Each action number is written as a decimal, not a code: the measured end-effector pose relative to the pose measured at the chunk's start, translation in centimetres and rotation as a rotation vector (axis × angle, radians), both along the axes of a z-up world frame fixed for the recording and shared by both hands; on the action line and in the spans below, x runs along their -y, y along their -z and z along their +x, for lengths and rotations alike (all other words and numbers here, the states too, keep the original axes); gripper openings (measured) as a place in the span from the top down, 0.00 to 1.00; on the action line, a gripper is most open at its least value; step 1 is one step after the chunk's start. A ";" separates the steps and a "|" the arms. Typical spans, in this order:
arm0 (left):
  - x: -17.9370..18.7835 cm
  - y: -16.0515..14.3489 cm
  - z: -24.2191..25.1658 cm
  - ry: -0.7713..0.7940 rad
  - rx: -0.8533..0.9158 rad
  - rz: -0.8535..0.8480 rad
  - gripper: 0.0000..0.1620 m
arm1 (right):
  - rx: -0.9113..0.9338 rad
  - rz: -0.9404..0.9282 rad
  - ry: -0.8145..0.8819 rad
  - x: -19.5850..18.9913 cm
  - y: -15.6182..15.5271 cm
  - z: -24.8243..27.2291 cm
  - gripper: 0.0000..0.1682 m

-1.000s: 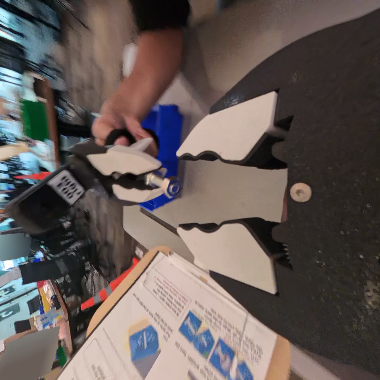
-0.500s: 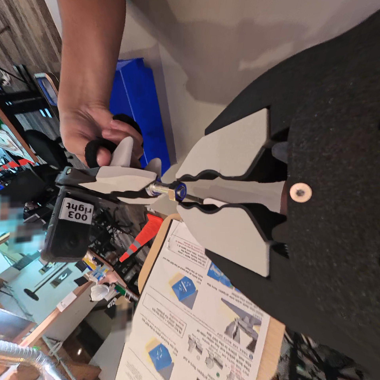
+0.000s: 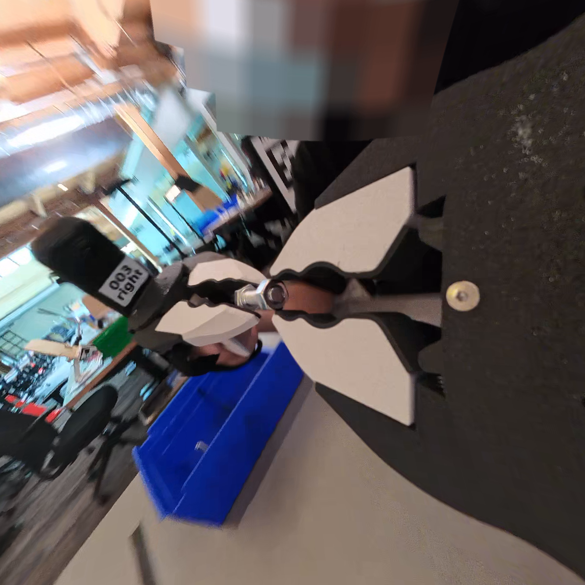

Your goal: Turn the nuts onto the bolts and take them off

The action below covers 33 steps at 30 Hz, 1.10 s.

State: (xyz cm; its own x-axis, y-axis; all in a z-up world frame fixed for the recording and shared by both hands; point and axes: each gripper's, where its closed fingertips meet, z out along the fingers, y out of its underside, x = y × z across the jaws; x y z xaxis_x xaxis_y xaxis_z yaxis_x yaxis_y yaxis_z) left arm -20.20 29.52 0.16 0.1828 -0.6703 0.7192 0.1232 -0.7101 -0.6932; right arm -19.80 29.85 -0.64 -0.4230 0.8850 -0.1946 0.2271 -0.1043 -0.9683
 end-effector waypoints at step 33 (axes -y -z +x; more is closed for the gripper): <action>0.4 0.2 0.2 -0.201 -1.058 1.197 0.88 | 0.077 -0.496 -0.260 1.5 -0.6 0.4 0.90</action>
